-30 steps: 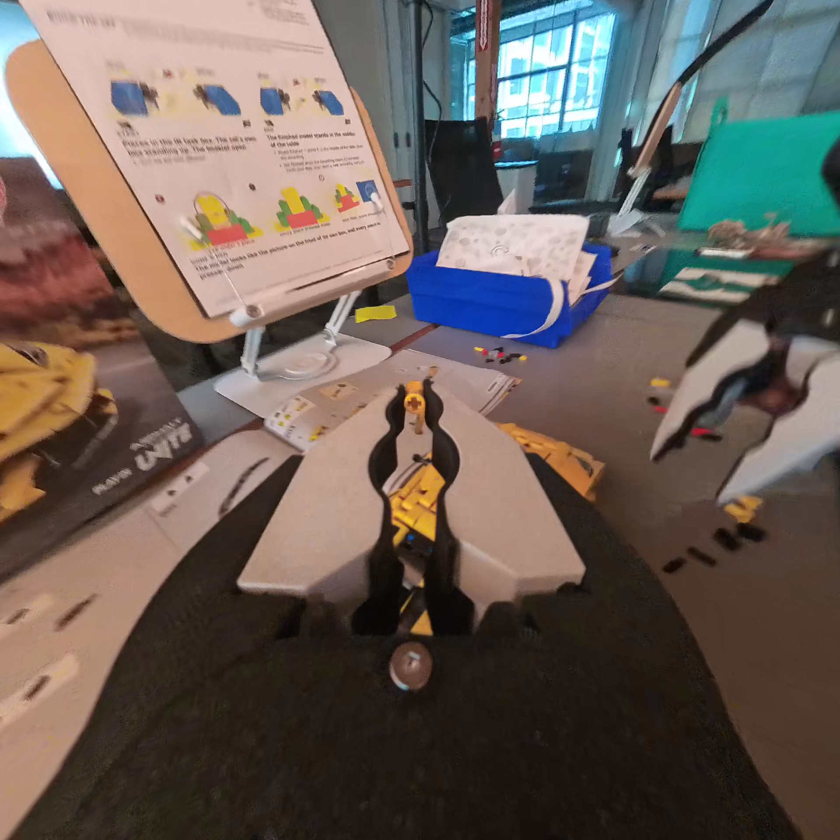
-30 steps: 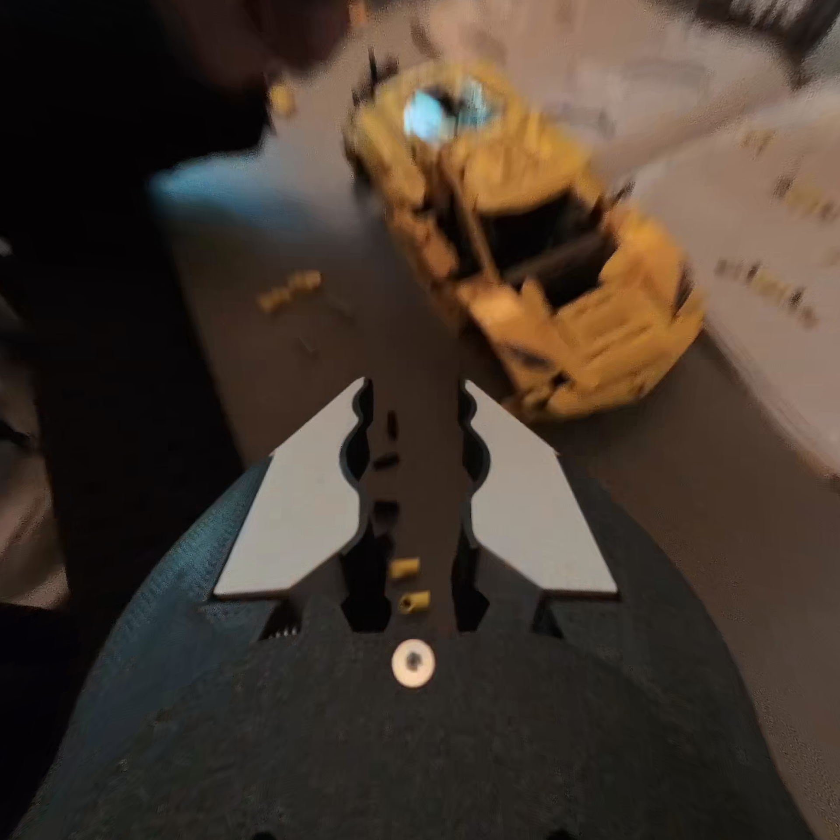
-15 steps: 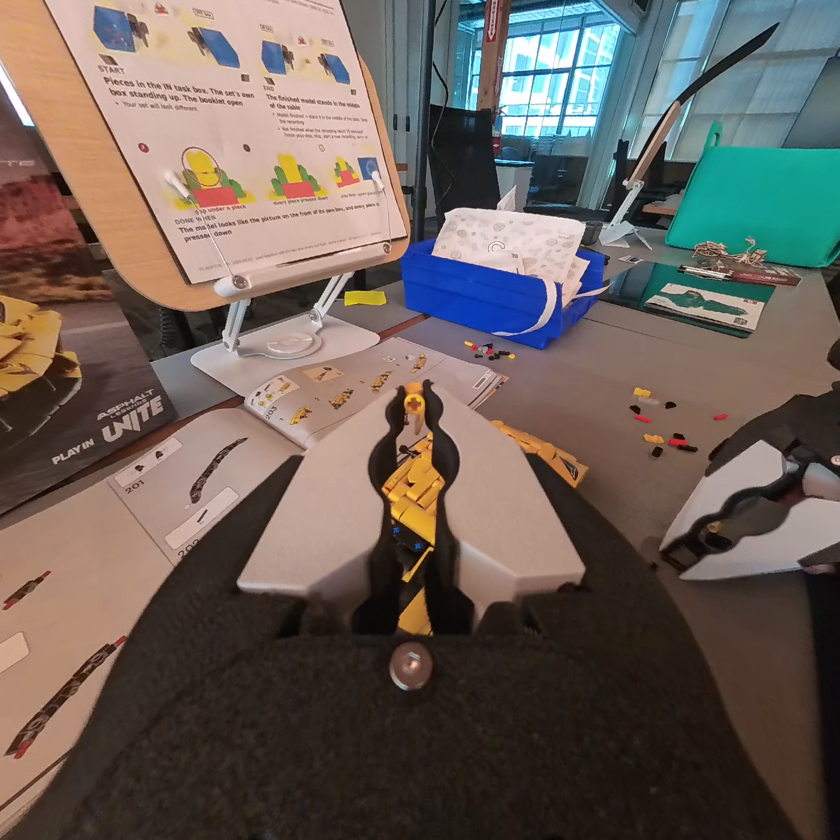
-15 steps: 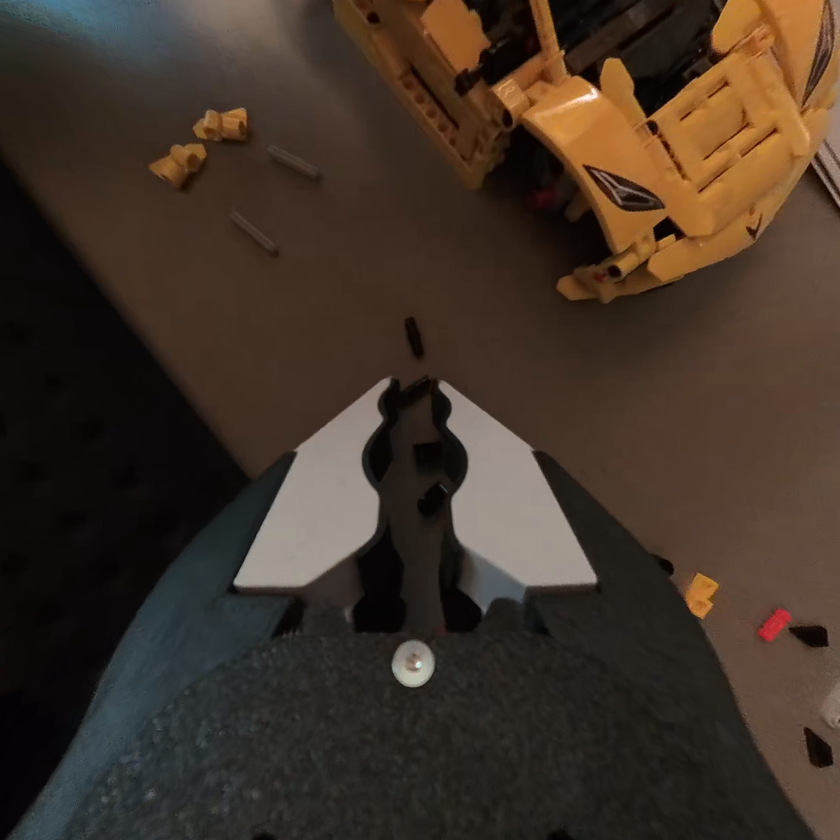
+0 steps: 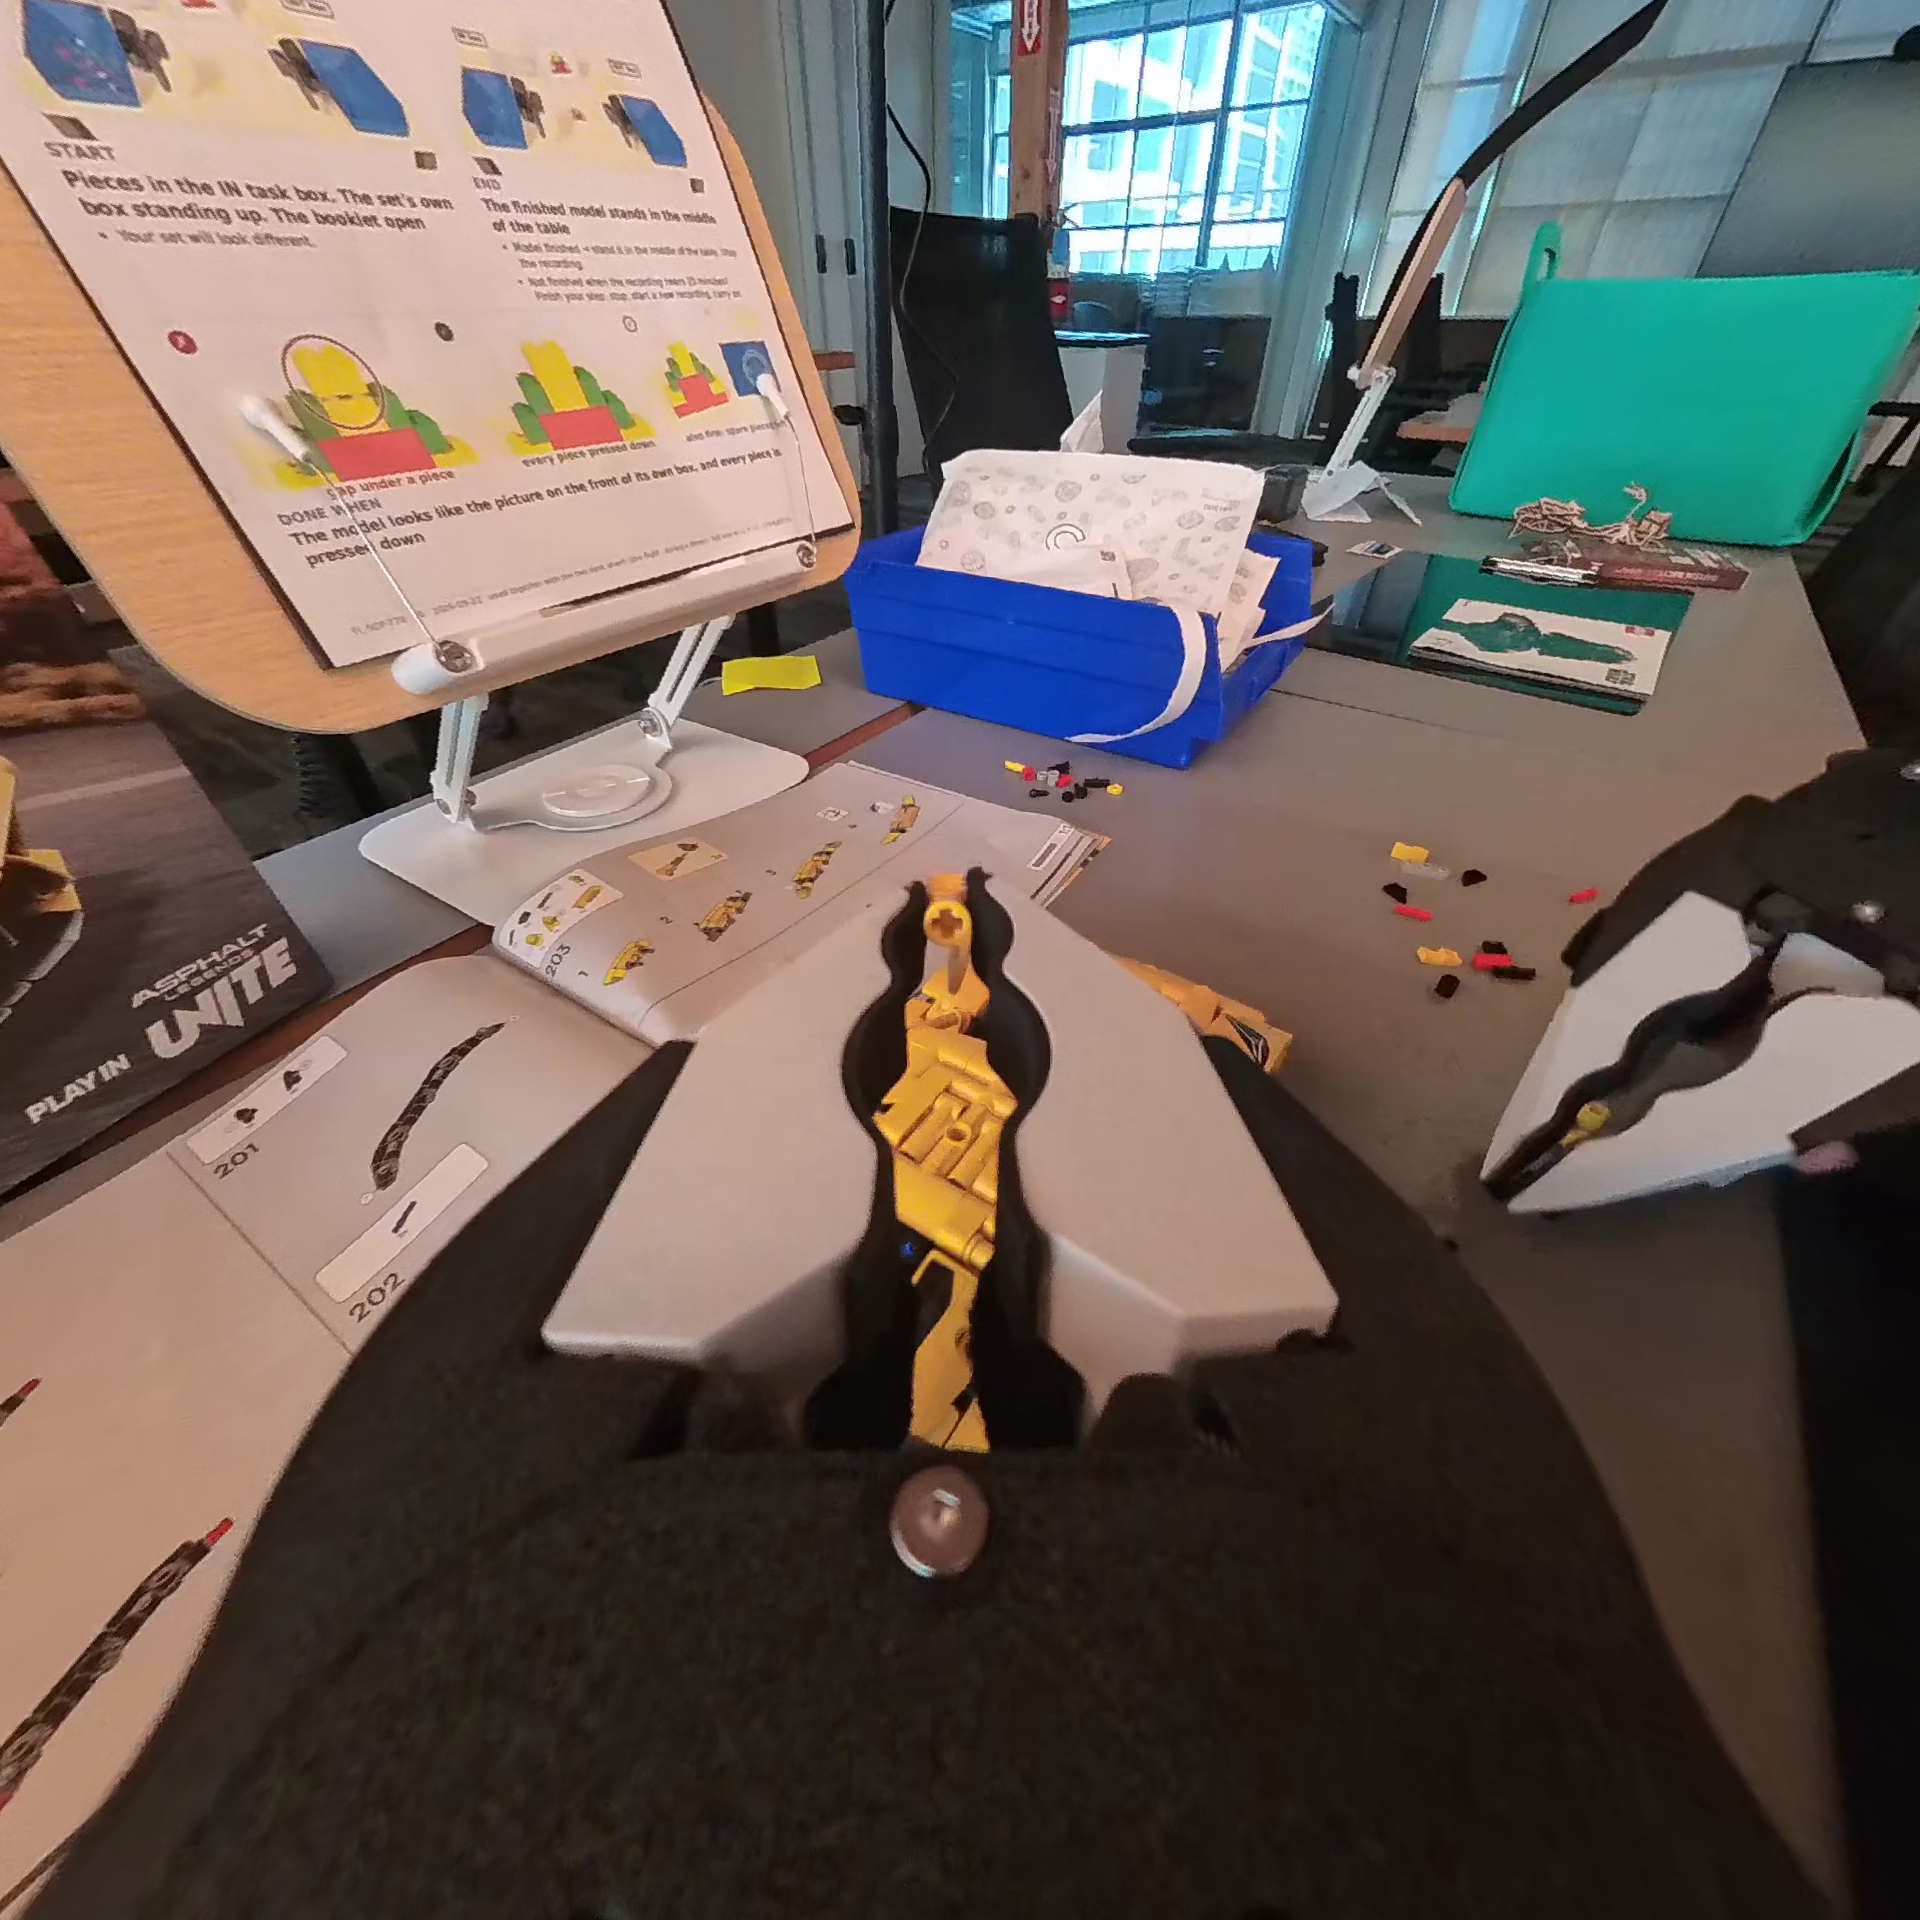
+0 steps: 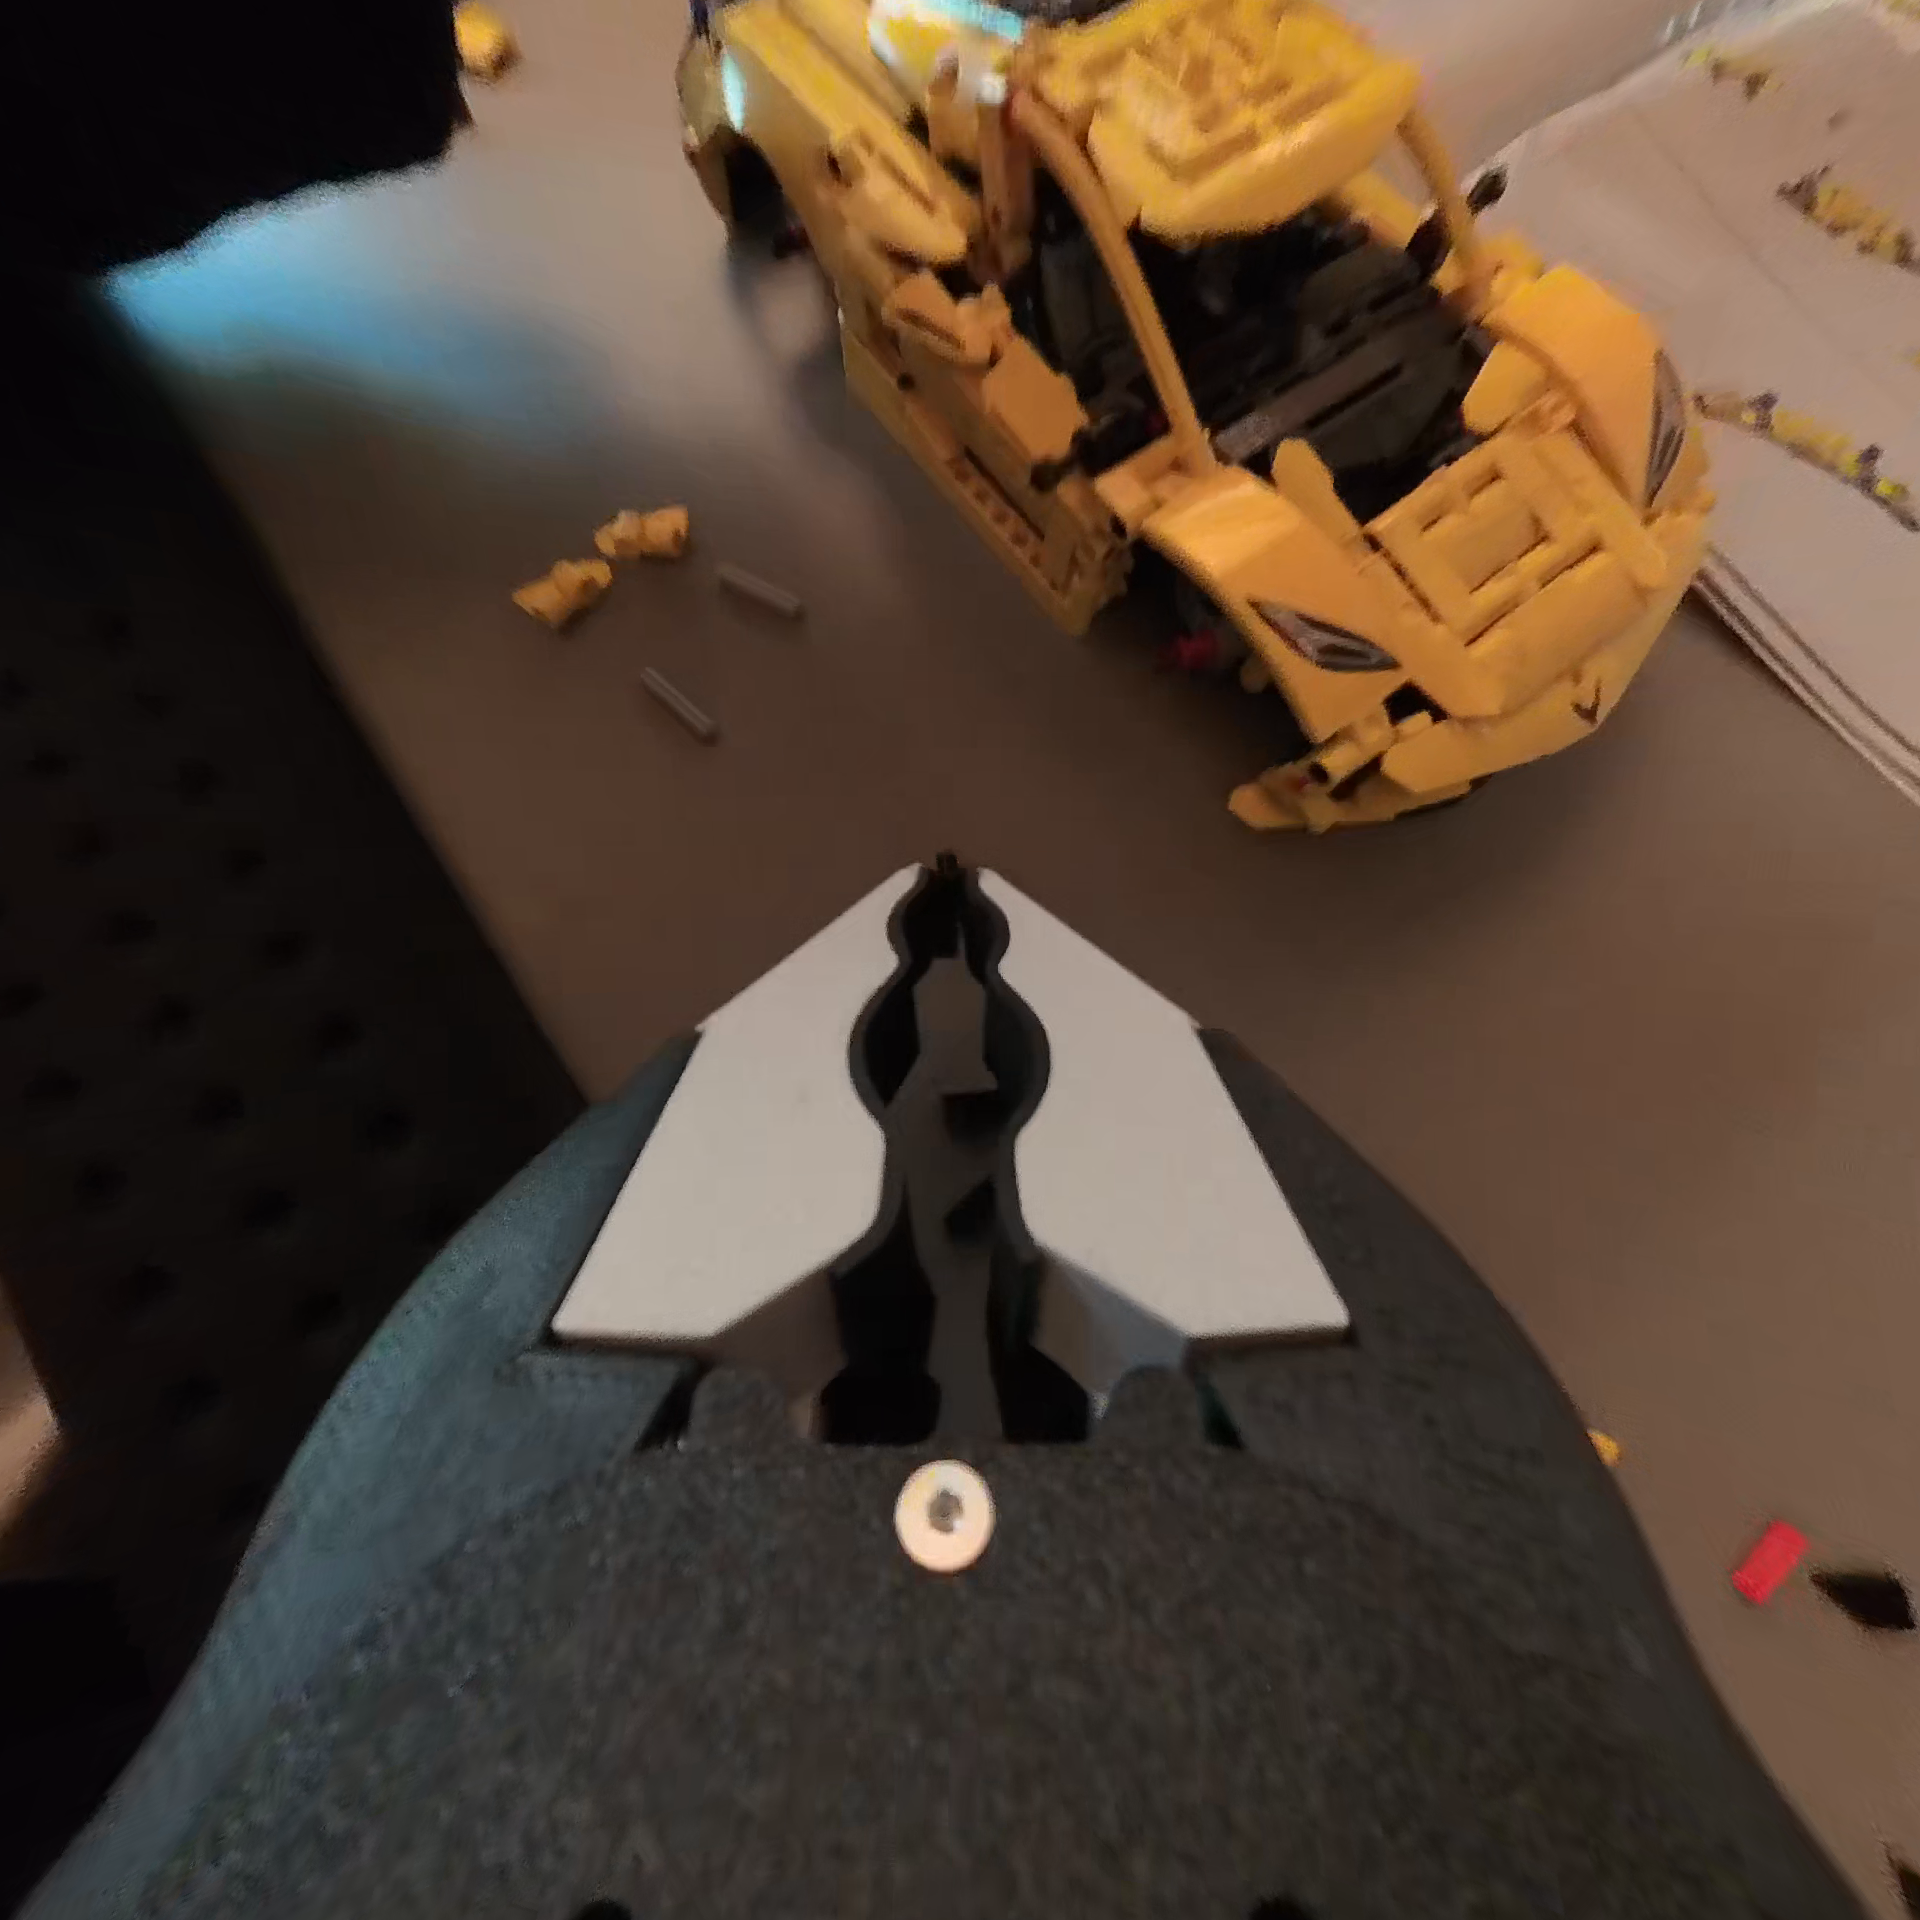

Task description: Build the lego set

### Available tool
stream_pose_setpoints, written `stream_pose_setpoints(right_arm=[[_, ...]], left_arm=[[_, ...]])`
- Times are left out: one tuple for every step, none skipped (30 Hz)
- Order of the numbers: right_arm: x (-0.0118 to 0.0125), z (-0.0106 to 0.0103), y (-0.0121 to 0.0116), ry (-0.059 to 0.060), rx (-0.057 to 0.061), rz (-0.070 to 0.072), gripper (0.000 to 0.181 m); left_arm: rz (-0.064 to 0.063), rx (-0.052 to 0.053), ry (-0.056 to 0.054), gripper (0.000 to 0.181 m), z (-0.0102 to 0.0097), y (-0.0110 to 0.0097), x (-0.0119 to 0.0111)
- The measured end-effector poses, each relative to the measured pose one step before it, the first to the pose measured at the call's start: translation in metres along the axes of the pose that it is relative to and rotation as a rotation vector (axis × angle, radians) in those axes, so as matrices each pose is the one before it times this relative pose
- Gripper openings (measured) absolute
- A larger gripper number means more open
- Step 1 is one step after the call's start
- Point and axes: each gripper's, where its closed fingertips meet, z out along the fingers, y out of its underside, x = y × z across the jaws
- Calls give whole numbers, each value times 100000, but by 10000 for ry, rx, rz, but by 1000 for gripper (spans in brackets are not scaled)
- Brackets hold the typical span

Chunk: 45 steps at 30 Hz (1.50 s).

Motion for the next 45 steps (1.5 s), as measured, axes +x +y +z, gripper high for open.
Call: stream_pose_setpoints(right_arm=[[-95,-263,-698,-245,462,190,5],[-220,-292,-977,-368,661,282,5],[-228,-321,-1277,-406,862,370,5],[-339,-275,-1364,-484,940,428,5],[-464,-169,-1260,-540,876,391,4],[-296,-30,-812,-397,561,304,4],[-30,97,-251,-180,165,196,4],[184,154,10,35,-59,48,4],[124,144,-219,111,57,-88,4],[-95,125,-637,45,306,-172,4],[-236,136,-906,-16,425,-184,4],[-151,191,-924,38,382,-186,4],[-17,241,-875,143,350,-222,4],[94,316,-669,219,242,-262,4],[208,386,-376,295,68,-283,4],[198,384,-191,294,0,-301,4],[173,357,-64,274,-29,-283,4],[207,292,40,264,-65,-205,4],[102,150,-174,144,101,-2,4],[-62,45,-413,-69,292,233,4],[-50,67,-248,-180,191,399,4],[156,75,-1,-111,32,455,4],[206,62,46,-79,23,388,4],[49,62,5,-115,55,265,4],[119,37,4,-15,60,173,4],[27,17,41,-31,47,103,4],[-37,64,152,-70,-13,116,4],[-49,37,146,-66,-17,142,4],[18,-41,-13,-17,85,137,4],[-24,-35,-53,-61,106,138,4],[4,-14,45,-66,15,156,4],[21,-34,10,-50,23,124,4],[29,-41,-26,-33,51,84,4],[25,-55,-52,-25,52,69,4],[16,-68,-53,-25,42,54,4],[82,-71,-13,17,11,54,4],[108,-89,15,19,-1,21,4],[105,-87,-22,10,32,51,4],[62,-85,-43,-18,50,103,4],[7,-48,-63,-60,71,138,4],[-27,-11,-61,-91,66,165,4],[-49,13,-125,-94,89,178,4],[-60,43,-154,-88,102,164,4],[-79,86,-86,-87,44,116,4],[-110,137,95,-70,-75,31,4]], left_arm=[[4,-25,79,7,33,31,155],[-19,-64,140,7,77,108,255],[-32,-111,188,7,127,192,346],[-14,-111,145,7,145,210,327],[35,-38,64,7,127,106,263],[66,-21,102,7,121,64,336],[59,-61,160,7,124,125,407],[48,-82,172,7,156,165,433],[51,-104,209,7,171,209,507],[74,-112,260,7,199,201,633],[102,-84,243,7,237,145,692],[84,-68,185,7,287,130,685],[28,-95,202,7,329,182,731],[8,-112,203,7,359,214,730],[32,-78,65,7,308,160,504],[51,-41,-38,7,229,77,279],[37,-32,50,7,163,59,317],[0,-65,123,7,138,107,321],[-9,-114,85,7,126,212,206],[37,-118,65,7,102,230,163],[79,-67,134,7,93,137,304],[78,3,193,7,75,3,434],[54,37,156,7,88,-84,410],[35,12,122,7,104,-37,355],[29,-27,91,7,110,40,295],[30,-15,15,7,97,40,144],[3,9,3,7,41,18,68],[-32,-9,64,7,40,32,107],[-35,-19,62,7,23,49,79],[-21,-11,41,7,18,19,51],[-22,-10,20,7,14,18,36],[-23,-3,2,7,18,9,12],[-21,12,-6,7,1,-15,-12],[-28,27,9,7,-20,-38,-6],[-32,49,-20,7,-38,-80,-65],[-41,96,-60,7,-103,-173,-144],[-76,111,-21,7,-140,-204,-124],[-118,78,38,7,-129,-160,-68],[-118,62,15,7,-101,-109,-100],[-55,20,-7,7,-45,-28,-88],[28,-56,34,7,17,98,49],[91,-127,59,7,112,227,155],[112,-129,38,7,170,245,186],[89,-71,39,7,165,140,233],[57,-1,6,7,113,4,149]])
